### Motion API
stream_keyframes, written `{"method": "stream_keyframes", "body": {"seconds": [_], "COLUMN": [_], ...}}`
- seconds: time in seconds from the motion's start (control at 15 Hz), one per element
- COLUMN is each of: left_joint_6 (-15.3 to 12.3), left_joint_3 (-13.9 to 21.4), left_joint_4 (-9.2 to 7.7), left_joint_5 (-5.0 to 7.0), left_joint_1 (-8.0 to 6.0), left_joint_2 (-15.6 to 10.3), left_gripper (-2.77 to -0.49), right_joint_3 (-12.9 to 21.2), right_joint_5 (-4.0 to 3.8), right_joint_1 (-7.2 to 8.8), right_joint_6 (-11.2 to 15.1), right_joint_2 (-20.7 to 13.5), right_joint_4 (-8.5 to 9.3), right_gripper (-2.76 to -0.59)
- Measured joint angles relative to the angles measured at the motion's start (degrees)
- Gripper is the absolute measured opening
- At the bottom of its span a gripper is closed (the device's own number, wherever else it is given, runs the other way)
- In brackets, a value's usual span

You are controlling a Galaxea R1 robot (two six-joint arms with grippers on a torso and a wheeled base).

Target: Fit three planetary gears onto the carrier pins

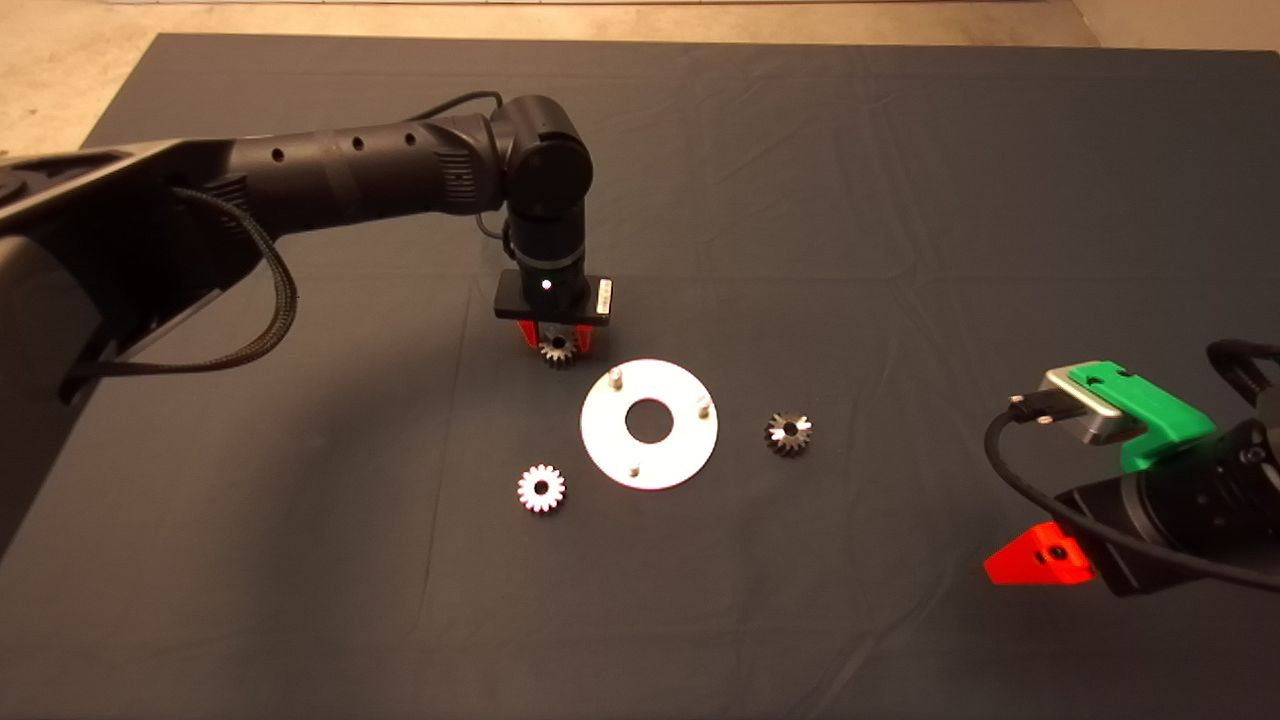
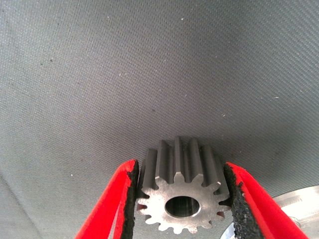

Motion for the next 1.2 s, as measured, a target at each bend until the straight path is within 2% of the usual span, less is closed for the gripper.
{"method": "stream_keyframes", "body": {"seconds": [0.47, 0.73, 0.87, 1.07, 1.2], "left_joint_6": [0.0, 0.0, -0.2, -0.4, -0.6], "left_joint_3": [-0.3, -0.3, -0.1, 0.6, 1.2], "left_joint_4": [-0.15, -0.21, -0.56, -0.87, -1.49], "left_joint_5": [0.05, 0.54, 1.18, 1.29, 1.27], "left_joint_1": [0.0, -0.07, -1.02, -4.03, -4.18], "left_joint_2": [0.0, 0.2, 0.1, 0.2, 0.4], "left_gripper": [-2.25, -2.25, -2.25, -2.25, -2.25], "right_joint_3": [0.0, 0.0, 0.0, 0.0, 0.0], "right_joint_5": [0.02, 0.0, 0.0, 0.02, 0.02], "right_joint_1": [-0.02, -0.02, -0.07, -0.13, -0.13], "right_joint_6": [0.0, 0.0, 0.0, 0.0, 0.0], "right_joint_2": [0.0, 0.0, 0.0, 0.0, 0.0], "right_joint_4": [-0.02, 0.0, 0.0, 0.0, 0.0], "right_gripper": [-0.63, -0.63, -0.63, -0.63, -0.63]}}
